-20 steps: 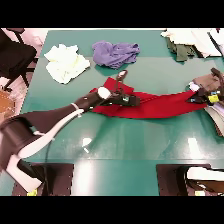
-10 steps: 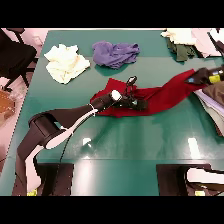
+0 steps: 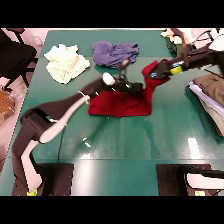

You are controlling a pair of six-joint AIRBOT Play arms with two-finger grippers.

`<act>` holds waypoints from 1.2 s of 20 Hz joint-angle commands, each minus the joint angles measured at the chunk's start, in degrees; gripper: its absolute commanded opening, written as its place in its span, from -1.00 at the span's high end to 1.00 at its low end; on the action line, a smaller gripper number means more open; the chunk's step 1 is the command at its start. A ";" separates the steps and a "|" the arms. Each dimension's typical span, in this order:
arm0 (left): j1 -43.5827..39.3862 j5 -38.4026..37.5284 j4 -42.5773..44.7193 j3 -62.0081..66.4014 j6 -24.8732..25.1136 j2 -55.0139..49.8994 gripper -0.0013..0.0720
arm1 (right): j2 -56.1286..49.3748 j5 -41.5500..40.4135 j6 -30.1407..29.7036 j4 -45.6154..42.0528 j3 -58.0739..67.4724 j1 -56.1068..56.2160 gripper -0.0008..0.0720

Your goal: Fold the shirts.

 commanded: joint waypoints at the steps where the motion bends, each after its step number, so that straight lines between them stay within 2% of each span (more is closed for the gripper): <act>1: 9.51 -26.49 44.02 2.25 -22.97 8.28 0.90 | -2.56 -5.25 2.27 0.22 0.26 8.74 0.93; 2: 12.13 -32.06 54.10 2.25 -23.04 11.87 0.90 | -3.93 -6.25 2.29 0.22 0.26 11.58 0.93; 3: 14.45 -34.77 60.13 2.25 -22.84 15.30 0.90 | -5.38 -7.56 2.32 0.42 0.26 14.29 0.93; 7: 21.03 -34.10 60.81 2.25 -19.96 27.85 0.90 | -14.19 -19.50 2.25 7.91 0.28 25.40 0.92; 8: 21.14 -34.25 60.98 2.25 -19.74 29.92 0.90 | -16.52 -23.34 2.25 9.60 0.28 27.54 0.80; 9: 21.11 -34.38 60.76 2.25 -18.91 31.21 0.90 | -18.71 -26.29 2.21 12.52 0.28 28.92 -0.05; 10: 21.11 -34.82 59.32 2.25 -17.79 32.15 0.90 | -20.13 -26.88 2.12 15.74 0.28 29.03 -0.62; 12: 21.11 -36.83 57.57 2.23 -15.39 32.44 0.90 | -20.28 -23.91 2.10 17.35 0.26 26.47 -0.62; 15: 21.11 -38.47 56.39 1.27 -13.05 32.44 0.90 | -15.41 -17.68 5.27 9.53 -0.96 18.34 -0.62; 18: 21.11 -39.54 52.89 1.14 -11.76 32.44 0.90 | -6.99 -15.98 6.99 2.73 -9.09 7.39 -0.62; 20: 21.11 -40.37 48.13 1.11 -10.69 32.44 0.90 | -3.06 -15.78 6.54 3.21 -17.05 -0.83 -0.62; 22: 21.11 -40.11 41.86 1.11 -9.27 32.44 0.90 | -2.60 -13.16 2.51 6.43 -22.67 -7.10 -0.63; 24: 21.11 -39.91 37.57 1.14 -9.20 32.44 0.90 | -4.17 -11.96 -1.90 10.78 -26.56 -9.81 -0.93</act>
